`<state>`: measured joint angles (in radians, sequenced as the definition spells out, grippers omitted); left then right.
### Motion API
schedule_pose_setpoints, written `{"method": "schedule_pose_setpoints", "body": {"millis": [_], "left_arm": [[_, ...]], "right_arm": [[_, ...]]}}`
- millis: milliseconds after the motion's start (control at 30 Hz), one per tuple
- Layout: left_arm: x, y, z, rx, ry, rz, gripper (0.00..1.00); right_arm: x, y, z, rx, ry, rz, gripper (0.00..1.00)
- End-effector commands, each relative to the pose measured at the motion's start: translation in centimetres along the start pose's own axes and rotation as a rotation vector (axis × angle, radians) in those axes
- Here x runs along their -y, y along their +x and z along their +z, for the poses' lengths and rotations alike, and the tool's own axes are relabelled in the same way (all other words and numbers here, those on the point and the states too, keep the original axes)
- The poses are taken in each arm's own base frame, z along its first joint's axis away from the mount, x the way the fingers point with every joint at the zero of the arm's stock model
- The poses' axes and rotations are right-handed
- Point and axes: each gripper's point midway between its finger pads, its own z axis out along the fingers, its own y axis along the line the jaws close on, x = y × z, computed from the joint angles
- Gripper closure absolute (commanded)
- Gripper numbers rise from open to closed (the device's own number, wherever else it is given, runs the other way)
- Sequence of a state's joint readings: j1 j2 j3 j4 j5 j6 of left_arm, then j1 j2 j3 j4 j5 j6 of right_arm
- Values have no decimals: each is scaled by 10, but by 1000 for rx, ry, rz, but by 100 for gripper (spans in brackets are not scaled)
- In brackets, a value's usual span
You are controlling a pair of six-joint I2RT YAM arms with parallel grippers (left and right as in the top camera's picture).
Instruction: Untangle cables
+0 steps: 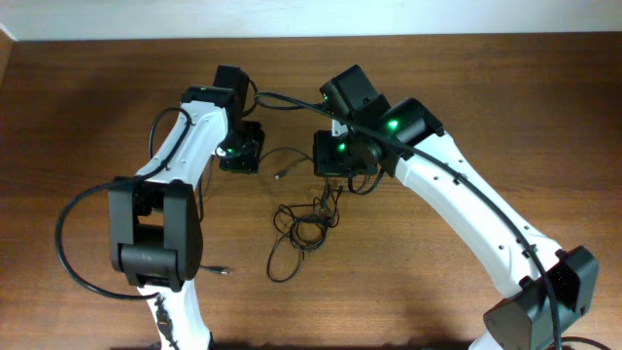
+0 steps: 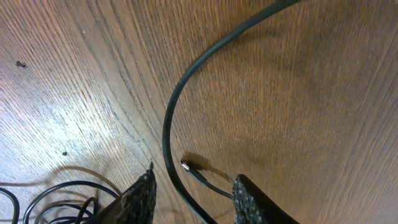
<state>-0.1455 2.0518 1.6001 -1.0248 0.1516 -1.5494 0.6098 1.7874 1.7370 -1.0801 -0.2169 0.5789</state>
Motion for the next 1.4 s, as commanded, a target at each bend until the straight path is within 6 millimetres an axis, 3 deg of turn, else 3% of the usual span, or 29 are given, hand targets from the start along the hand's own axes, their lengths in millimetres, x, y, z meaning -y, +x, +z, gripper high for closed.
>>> {"method": "schedule_pose_setpoints", "body": {"millis": [0,100,233,300,333,467,600,667,733,767,800,867,900,933,967,1000,1100,1200,1267,1333,1367], "left_arm": [[-1,-5,2,22,-9,-13,60],[-1,-5,2,21,-9,-13,64],[0,12,2,-79,-7,-14,53],[0,12,2,-79,-7,-14,54],[0,12,2,-80,-7,-14,60],[0,14,2,-87,-7,-14,66],[-1,2,2,-16,-10,-1,79],[1,-1,2,-5,-4,72,100],[13,-1,-7,-13,44,232,100],[27,-1,-22,1,96,351,100],[41,0,-37,20,147,463,100],[73,6,-87,91,286,703,100],[83,9,-108,124,337,782,100],[94,14,-143,182,414,887,100],[98,17,-160,211,452,931,100],[101,20,-182,247,496,976,100],[110,33,-271,435,675,1176,100],[105,48,-350,579,827,1267,100],[95,68,-393,592,954,1311,100],[81,97,-424,524,1098,1384,100],[78,102,-428,505,1121,1398,100]], "right_arm": [[-3,3,3,-13,-5,-8,96],[-3,3,3,-12,-5,-8,96],[-3,3,3,-11,-5,-8,96],[-3,3,3,-12,-5,-8,96],[-3,3,3,-12,-5,-8,96],[-3,3,3,-12,-6,-8,96],[-3,3,3,-13,-5,-8,96],[-2,4,3,-17,-2,-7,94],[5,6,2,-22,28,1,92],[12,5,2,-15,66,3,89],[16,6,2,-13,89,4,79],[24,6,0,-18,112,15,52],[27,6,0,-21,118,22,44],[35,5,-2,-28,130,43,25],[40,5,-3,-32,138,55,12],[47,4,-5,-37,148,72,7],[74,2,-13,-61,189,143,3],[89,3,-17,-78,214,159,3],[90,3,-18,-77,218,160,2],[90,2,-18,-75,217,159,2],[90,2,-18,-76,218,159,2]]}}
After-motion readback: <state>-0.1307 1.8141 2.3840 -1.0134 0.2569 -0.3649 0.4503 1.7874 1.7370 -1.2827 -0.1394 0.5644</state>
